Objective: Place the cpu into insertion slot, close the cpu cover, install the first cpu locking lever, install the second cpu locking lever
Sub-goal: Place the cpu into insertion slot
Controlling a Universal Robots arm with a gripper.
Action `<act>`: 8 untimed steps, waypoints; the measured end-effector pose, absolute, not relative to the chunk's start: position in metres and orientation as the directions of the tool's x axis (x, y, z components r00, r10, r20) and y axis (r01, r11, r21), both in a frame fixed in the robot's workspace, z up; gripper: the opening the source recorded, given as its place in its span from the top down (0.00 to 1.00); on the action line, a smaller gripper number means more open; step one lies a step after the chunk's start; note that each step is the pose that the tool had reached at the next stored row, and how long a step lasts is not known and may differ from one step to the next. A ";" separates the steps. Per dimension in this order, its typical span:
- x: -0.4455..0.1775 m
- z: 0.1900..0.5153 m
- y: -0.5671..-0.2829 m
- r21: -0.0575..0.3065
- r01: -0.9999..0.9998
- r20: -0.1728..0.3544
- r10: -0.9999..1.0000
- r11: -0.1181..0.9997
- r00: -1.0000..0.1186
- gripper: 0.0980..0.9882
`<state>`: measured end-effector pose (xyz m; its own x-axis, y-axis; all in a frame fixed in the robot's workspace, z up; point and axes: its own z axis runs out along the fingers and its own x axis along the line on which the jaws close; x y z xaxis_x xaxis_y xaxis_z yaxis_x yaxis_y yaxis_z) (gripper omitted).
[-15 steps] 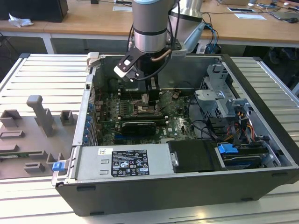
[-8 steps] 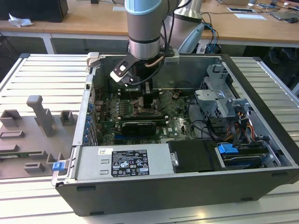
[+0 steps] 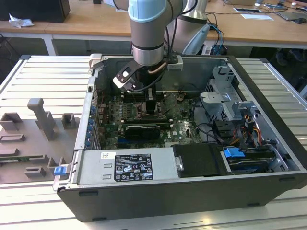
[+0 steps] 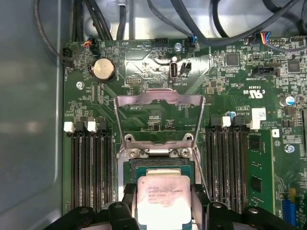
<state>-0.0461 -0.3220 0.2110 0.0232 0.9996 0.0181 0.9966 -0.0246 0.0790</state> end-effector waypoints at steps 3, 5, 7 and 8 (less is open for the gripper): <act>-0.046 0.209 -0.322 0.076 0.997 0.018 1.000 -0.025 0.024 0.50; -0.046 0.207 -0.322 0.074 0.997 0.018 0.999 -0.028 0.027 0.50; -0.044 0.204 -0.322 0.072 0.997 0.018 0.999 -0.031 0.030 0.50; -0.044 0.203 -0.322 0.072 0.997 0.018 0.999 -0.031 0.030 0.50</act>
